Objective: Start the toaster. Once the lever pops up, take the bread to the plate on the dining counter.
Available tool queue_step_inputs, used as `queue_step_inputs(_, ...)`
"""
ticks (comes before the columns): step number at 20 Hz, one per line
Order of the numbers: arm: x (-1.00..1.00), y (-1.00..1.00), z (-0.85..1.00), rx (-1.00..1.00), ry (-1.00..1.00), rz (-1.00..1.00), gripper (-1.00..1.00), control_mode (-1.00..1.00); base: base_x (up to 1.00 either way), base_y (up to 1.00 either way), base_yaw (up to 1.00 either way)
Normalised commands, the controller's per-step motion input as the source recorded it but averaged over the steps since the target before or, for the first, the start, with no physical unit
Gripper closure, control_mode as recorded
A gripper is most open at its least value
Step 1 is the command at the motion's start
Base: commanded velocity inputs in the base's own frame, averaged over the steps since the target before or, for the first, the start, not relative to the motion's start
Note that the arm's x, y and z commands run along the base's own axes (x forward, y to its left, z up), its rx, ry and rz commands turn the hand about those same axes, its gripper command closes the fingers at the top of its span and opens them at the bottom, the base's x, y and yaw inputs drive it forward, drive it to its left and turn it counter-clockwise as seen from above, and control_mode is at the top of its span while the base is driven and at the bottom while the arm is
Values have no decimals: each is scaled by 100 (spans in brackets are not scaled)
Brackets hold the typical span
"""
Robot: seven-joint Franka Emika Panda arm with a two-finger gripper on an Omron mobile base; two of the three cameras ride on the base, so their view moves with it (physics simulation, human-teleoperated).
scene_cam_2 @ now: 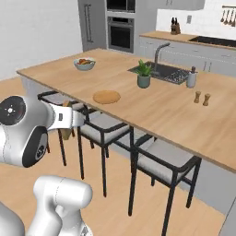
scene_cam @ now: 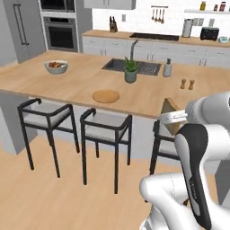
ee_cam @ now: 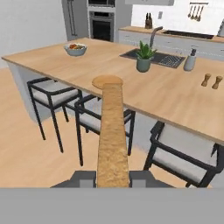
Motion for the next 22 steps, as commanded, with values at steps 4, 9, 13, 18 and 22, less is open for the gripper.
queue_step_inputs(4,0,0,0,0,0,0,100,100,98,100,-49)
queue_step_inputs(9,0,0,0,0,0,0,100,100,97,100,-43)
queue_step_inputs(13,0,0,0,0,0,0,100,100,100,100,-37)
queue_step_inputs(18,0,0,0,0,0,0,100,100,83,74,-20)
queue_step_inputs(22,0,0,0,0,0,0,100,100,86,55,-10)
